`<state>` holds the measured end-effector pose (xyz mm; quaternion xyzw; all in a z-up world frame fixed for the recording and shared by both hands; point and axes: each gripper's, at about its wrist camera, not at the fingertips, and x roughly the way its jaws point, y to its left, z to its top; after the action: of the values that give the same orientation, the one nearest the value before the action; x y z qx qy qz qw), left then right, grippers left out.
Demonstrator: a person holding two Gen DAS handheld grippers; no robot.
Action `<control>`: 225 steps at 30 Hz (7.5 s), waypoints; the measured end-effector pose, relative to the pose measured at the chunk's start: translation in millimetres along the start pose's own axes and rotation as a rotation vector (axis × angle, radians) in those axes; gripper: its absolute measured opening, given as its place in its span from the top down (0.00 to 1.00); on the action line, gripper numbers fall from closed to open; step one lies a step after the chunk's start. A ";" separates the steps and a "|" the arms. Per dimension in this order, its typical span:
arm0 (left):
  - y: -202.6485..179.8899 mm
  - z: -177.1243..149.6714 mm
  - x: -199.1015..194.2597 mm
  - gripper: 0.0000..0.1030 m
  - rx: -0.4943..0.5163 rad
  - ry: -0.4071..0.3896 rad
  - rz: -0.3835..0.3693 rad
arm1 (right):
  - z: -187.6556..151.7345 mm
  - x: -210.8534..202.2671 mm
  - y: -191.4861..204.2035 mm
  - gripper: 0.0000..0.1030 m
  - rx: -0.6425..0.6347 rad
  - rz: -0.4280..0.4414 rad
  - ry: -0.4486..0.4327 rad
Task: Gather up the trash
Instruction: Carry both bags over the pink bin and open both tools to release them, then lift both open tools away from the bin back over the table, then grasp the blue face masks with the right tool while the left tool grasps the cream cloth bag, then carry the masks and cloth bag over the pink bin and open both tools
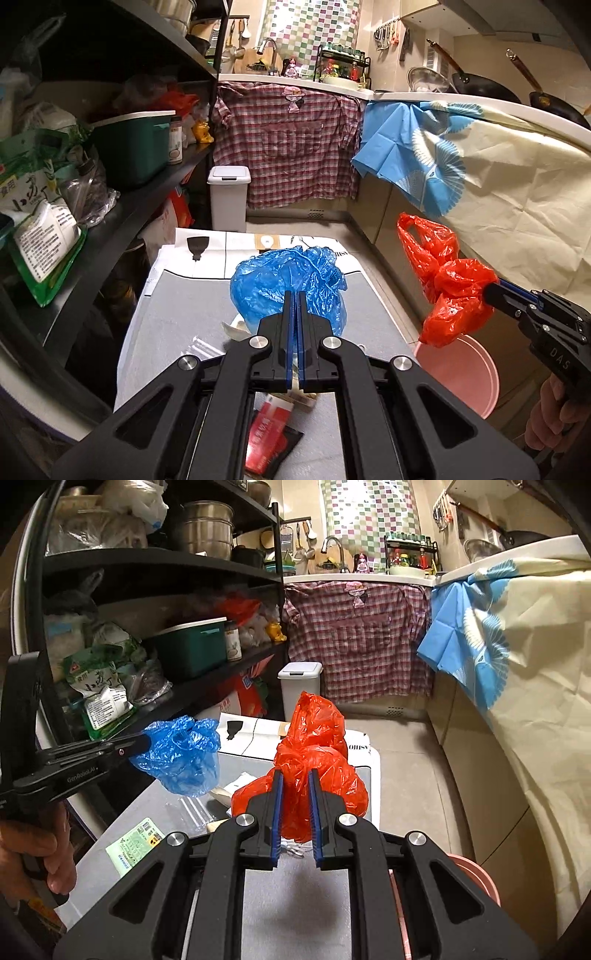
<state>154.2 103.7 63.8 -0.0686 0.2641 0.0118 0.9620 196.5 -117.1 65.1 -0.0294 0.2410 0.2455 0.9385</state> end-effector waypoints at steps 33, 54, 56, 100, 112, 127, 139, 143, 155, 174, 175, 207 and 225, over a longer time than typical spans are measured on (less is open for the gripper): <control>-122.6 -30.4 8.5 0.99 0.138 0.043 -0.170 | -36.9 -78.3 -109.2 0.87 0.110 -0.225 -0.049; -203.7 -50.6 66.2 0.99 0.197 0.137 -0.305 | -65.8 -65.4 -169.6 0.87 0.210 -0.330 0.071; -211.2 -53.7 72.6 0.99 0.207 0.148 -0.312 | -67.1 -63.8 -172.5 0.87 0.218 -0.331 0.079; -132.7 -12.7 34.5 0.75 0.110 0.053 -0.218 | -58.1 -53.0 -117.4 0.50 0.100 -0.297 0.014; -40.9 12.4 12.5 0.75 0.016 0.018 -0.104 | -39.4 -16.7 -49.5 0.50 0.051 -0.126 -0.021; 52.3 19.9 35.2 0.75 -0.128 0.034 0.024 | -38.0 62.8 7.2 0.63 -0.008 0.027 -0.010; 88.2 -6.7 94.4 0.74 -0.254 0.169 0.040 | -55.3 135.2 20.4 0.62 -0.054 0.125 0.109; 88.1 -16.8 118.1 0.64 -0.285 0.217 0.031 | -59.4 153.6 22.1 0.56 -0.060 0.166 0.157; 91.5 -40.1 170.6 0.49 -0.421 0.340 0.002 | -74.3 198.7 32.1 0.42 -0.087 0.248 0.287; 90.8 -40.7 163.6 0.91 -0.425 0.323 -0.026 | -87.4 203.8 50.1 0.86 -0.215 0.261 0.355; 90.9 -39.2 161.4 0.91 -0.421 0.317 -0.025 | -86.3 201.5 50.5 0.90 -0.223 0.261 0.347; 65.5 -24.4 67.4 0.95 -0.166 0.159 0.058 | -36.2 88.7 38.7 0.97 -0.116 0.206 0.142; 30.2 -30.2 22.8 0.95 -0.102 0.125 0.010 | 4.6 -12.9 -0.8 0.97 -0.038 0.079 0.013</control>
<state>156.7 129.1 22.7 -0.1170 0.3232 0.0258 0.9387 189.0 -122.8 75.1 -0.0391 0.2432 0.2866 0.9258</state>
